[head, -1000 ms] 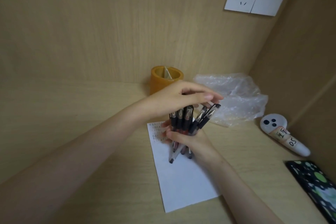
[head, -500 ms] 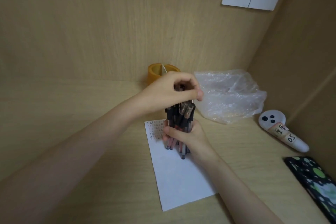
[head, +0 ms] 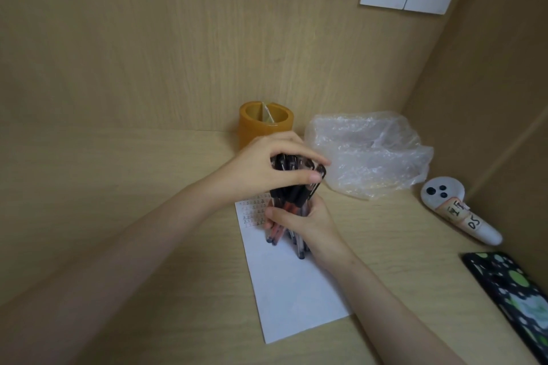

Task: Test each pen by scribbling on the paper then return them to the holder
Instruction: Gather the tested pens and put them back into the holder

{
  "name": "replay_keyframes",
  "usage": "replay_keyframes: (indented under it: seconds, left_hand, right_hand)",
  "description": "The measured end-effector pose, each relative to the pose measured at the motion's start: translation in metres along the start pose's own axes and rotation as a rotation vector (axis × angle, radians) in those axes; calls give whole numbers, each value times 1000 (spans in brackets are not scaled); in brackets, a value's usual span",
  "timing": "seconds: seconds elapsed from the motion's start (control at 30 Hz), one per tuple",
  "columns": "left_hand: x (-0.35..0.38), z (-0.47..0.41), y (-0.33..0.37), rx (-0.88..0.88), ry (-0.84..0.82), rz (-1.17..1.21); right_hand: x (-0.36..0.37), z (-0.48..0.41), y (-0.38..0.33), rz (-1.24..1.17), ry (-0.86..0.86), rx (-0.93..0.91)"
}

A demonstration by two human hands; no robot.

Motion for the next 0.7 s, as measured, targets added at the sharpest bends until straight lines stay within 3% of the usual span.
replay_keyframes:
  seconds: [0.47, 0.7]
  left_hand:
    - [-2, 5, -3, 39, 18, 79]
    - [-10, 8, -10, 33, 158, 86]
  right_hand:
    - [4, 4, -6, 27, -19, 23]
    - [7, 5, -9, 5, -27, 47]
Point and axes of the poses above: each hand's wrist, its own z-axis away from the middle knuckle, its own x-axis out of the palm, y = z × x, the point moved 7 cm from there along -z, towards the middle knuckle, and after that the axes turned 14 degrees about -y, right-handed, at the moved point
